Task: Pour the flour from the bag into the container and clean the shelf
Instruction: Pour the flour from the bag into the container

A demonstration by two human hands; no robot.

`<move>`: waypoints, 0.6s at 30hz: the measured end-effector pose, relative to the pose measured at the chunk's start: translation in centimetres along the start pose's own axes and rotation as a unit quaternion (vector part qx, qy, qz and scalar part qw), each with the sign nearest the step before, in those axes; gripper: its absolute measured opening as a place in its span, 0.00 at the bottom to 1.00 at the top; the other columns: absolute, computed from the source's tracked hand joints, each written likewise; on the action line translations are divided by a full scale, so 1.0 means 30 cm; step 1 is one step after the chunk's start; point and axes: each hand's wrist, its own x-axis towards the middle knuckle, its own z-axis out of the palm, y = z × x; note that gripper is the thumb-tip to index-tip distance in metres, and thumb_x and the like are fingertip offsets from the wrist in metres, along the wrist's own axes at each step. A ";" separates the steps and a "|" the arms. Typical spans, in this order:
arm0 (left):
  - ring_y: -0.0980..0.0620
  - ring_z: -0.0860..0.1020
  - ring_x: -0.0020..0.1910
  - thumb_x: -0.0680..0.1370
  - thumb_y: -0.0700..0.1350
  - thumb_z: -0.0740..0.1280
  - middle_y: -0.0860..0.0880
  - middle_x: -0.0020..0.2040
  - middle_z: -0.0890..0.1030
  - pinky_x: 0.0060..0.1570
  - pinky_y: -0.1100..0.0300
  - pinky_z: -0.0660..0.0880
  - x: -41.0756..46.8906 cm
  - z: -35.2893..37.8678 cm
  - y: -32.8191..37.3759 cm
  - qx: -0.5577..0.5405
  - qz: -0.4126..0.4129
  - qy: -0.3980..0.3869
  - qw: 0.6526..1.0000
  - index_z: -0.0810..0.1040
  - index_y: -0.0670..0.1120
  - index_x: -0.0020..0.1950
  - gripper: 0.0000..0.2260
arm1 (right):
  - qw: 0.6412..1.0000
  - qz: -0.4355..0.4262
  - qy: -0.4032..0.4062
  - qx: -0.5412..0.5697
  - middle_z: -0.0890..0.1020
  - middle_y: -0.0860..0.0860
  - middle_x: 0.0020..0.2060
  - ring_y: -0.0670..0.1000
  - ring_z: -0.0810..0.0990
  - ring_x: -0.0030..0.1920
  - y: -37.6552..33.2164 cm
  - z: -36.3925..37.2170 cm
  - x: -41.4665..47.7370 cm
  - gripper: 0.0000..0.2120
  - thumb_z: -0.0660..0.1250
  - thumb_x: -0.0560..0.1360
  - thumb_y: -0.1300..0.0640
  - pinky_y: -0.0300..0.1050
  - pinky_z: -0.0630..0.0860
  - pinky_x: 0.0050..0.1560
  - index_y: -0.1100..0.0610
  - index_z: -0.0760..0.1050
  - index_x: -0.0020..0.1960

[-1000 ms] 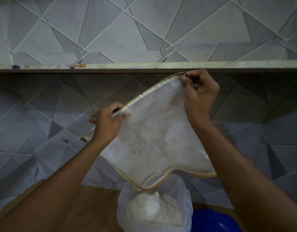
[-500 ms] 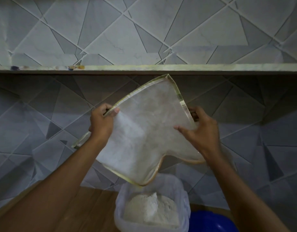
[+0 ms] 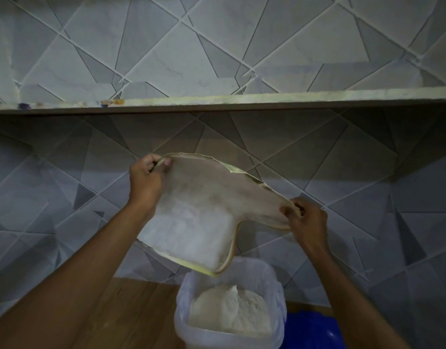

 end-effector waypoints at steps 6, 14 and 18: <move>0.50 0.77 0.41 0.78 0.45 0.70 0.48 0.39 0.80 0.43 0.53 0.71 0.038 -0.069 0.004 0.030 0.003 0.019 0.999 0.79 0.51 0.38 0.08 | 0.996 -0.063 -0.048 -0.043 0.79 0.43 0.32 0.51 0.82 0.36 -0.032 0.009 0.068 0.11 0.65 0.74 0.69 0.51 0.82 0.36 0.53 0.78 0.44; 0.50 0.77 0.41 0.75 0.53 0.70 0.52 0.36 0.80 0.45 0.53 0.74 0.064 -0.224 -0.007 0.096 -0.031 0.078 0.992 0.81 0.53 0.36 0.08 | 0.988 -0.116 -0.105 -0.009 0.77 0.36 0.32 0.31 0.77 0.33 -0.160 0.060 0.109 0.13 0.68 0.74 0.71 0.24 0.68 0.34 0.52 0.79 0.47; 0.49 0.76 0.38 0.71 0.61 0.69 0.56 0.31 0.77 0.51 0.39 0.78 0.082 -0.358 -0.048 0.152 -0.055 0.120 0.980 0.82 0.55 0.36 0.11 | 0.978 -0.132 -0.157 0.025 0.81 0.35 0.31 0.33 0.79 0.36 -0.217 0.143 0.115 0.18 0.70 0.73 0.71 0.27 0.71 0.39 0.46 0.79 0.43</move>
